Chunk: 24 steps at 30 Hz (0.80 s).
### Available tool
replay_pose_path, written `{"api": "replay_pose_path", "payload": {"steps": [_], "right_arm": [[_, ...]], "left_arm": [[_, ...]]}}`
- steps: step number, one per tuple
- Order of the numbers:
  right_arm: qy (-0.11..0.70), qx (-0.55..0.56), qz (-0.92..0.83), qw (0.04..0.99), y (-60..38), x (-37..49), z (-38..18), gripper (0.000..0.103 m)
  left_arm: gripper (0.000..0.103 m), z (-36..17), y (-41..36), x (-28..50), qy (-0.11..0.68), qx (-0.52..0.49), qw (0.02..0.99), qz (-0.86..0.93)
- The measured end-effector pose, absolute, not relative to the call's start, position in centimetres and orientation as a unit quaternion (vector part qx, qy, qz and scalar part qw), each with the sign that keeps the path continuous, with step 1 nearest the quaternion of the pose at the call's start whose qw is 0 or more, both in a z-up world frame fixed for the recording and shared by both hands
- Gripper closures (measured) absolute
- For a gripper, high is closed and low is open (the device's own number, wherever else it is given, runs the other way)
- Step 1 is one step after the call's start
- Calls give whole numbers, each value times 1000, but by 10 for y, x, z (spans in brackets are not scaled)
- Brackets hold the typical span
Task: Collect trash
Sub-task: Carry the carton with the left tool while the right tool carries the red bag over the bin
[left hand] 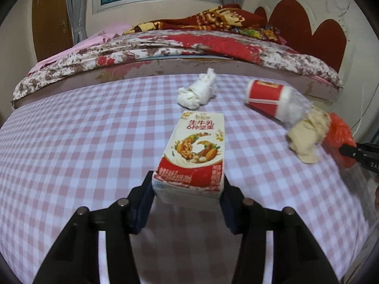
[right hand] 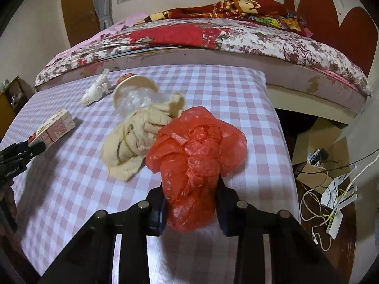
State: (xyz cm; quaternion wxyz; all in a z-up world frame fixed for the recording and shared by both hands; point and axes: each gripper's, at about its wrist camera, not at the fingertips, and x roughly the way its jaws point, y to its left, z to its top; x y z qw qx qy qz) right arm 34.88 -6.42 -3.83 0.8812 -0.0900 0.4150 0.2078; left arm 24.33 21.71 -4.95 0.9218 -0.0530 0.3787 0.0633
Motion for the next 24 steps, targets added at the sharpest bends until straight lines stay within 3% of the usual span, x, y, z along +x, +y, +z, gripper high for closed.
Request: {"api": "replay_pose_path", "payload": {"steps": [24], "right_arm": [[375, -65, 194, 904, -151, 217, 3, 68]], "left_arm": [[52, -18, 119, 151, 341, -48, 939, 3]]}}
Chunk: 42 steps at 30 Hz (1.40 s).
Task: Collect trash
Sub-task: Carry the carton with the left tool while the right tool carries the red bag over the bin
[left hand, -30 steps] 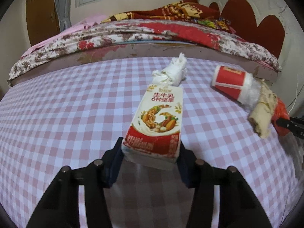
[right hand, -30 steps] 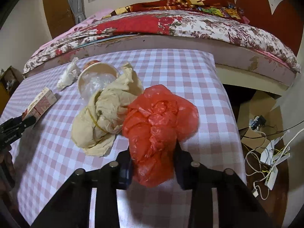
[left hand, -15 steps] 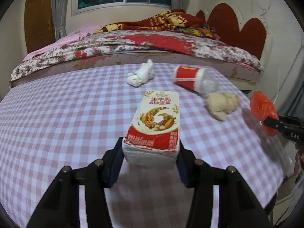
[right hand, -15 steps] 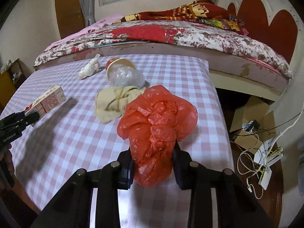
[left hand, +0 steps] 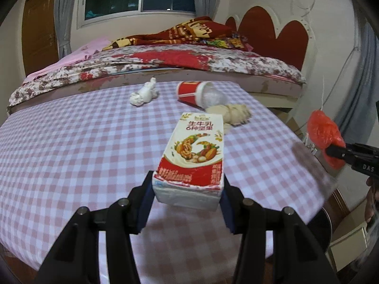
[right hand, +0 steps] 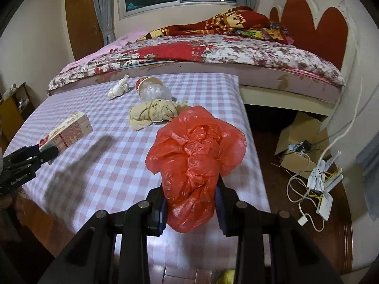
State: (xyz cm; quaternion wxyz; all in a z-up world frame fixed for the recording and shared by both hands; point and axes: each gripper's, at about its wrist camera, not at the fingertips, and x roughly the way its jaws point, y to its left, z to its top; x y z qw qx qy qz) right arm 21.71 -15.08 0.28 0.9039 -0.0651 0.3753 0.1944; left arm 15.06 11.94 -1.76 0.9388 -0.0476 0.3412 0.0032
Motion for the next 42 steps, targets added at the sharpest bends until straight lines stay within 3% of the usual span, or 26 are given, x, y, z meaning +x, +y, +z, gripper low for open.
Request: {"api": "replay_pose_path", "payload": {"steps": [30, 42], "right_arm": [[376, 2, 124, 918, -285, 135, -8, 68], [413, 16, 94, 906, -342, 112, -41, 68]], "left_arm": [[52, -11, -46, 120, 342, 11, 931, -129], [52, -31, -124, 103, 367, 40, 906, -207]]}}
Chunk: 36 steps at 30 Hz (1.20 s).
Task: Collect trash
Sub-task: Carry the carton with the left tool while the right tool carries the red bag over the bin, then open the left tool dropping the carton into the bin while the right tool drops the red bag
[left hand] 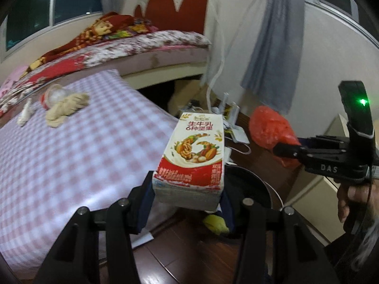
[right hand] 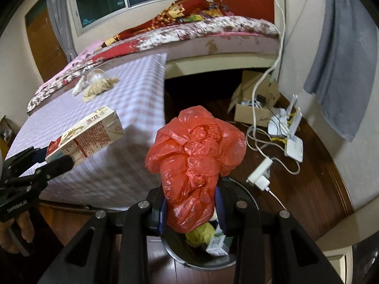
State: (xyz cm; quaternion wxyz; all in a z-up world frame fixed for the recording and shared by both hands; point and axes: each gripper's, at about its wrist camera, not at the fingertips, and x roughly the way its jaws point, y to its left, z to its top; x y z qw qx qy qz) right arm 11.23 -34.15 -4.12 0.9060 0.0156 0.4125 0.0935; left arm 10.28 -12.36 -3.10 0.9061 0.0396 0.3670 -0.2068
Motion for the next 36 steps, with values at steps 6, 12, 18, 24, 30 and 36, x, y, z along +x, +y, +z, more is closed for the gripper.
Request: {"api": "replay_pose_path", "payload": {"steps": [6, 12, 18, 24, 30, 36], "right_arm": [[426, 23, 75, 901, -367, 102, -55, 68], [439, 28, 64, 896, -382, 98, -67, 68], [456, 18, 61, 888, -388, 94, -82, 68], [475, 15, 59, 878, -393, 95, -96, 68], [504, 13, 65, 861, -394, 101, -118, 68], [537, -1, 72, 841, -389, 109, -148, 68]], "left_arm": [[52, -46, -153, 96, 385, 52, 891, -233], [52, -59, -169, 95, 403, 56, 880, -245], [52, -74, -181, 95, 421, 62, 870, -249], [52, -93, -188, 101, 447, 60, 858, -247], [52, -109, -196, 106, 468, 59, 846, -250], [52, -126, -206, 113, 485, 63, 836, -251]]}}
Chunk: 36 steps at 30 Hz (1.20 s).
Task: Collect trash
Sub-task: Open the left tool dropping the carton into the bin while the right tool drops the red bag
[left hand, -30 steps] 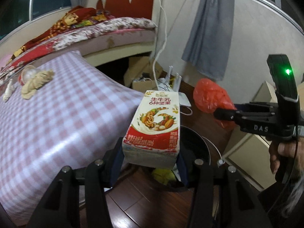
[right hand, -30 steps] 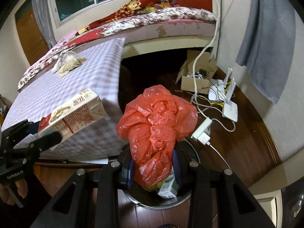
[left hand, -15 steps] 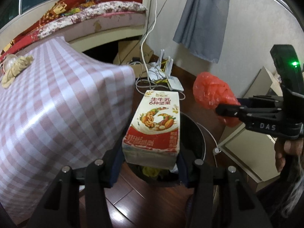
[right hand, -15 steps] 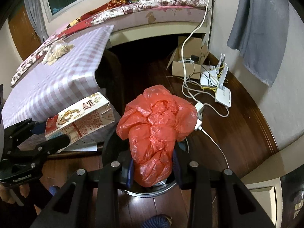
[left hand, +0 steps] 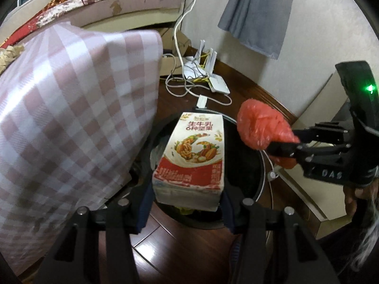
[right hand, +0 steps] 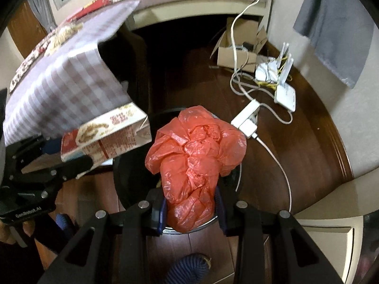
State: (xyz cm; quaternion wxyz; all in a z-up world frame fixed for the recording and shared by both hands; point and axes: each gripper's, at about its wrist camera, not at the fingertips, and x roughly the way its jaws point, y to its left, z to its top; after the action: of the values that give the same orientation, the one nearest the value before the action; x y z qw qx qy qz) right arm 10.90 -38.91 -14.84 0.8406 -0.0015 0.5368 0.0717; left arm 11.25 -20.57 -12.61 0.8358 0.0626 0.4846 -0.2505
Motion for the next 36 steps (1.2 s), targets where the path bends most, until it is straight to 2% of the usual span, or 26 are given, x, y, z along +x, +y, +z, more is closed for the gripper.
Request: {"api": "replay_pose_path", "payload": {"steps": [14, 17, 18, 19, 20, 21, 27, 36], "right_arm": [[568, -39, 81, 818, -378, 123, -181, 68], [572, -50, 82, 815, -373, 124, -184, 67], [574, -63, 75, 813, -371, 124, -186, 58], [574, -76, 60, 813, -371, 125, -189, 32], [573, -84, 50, 814, -372, 125, -191, 15], [573, -92, 42, 813, -374, 124, -193, 1], [595, -96, 9, 798, -389, 126, -199, 1], [573, -112, 13, 811, -380, 127, -183, 1]], "left_arm": [[52, -157, -210, 124, 507, 67, 822, -252], [49, -159, -207, 124, 510, 60, 819, -258], [28, -160, -207, 124, 507, 54, 819, -262], [15, -161, -207, 124, 506, 56, 822, -256], [2, -160, -205, 123, 501, 60, 827, -248], [1, -160, -204, 122, 497, 62, 832, -239], [1, -162, -187, 125, 499, 67, 843, -189], [1, -151, -178, 116, 483, 68, 854, -179]]}}
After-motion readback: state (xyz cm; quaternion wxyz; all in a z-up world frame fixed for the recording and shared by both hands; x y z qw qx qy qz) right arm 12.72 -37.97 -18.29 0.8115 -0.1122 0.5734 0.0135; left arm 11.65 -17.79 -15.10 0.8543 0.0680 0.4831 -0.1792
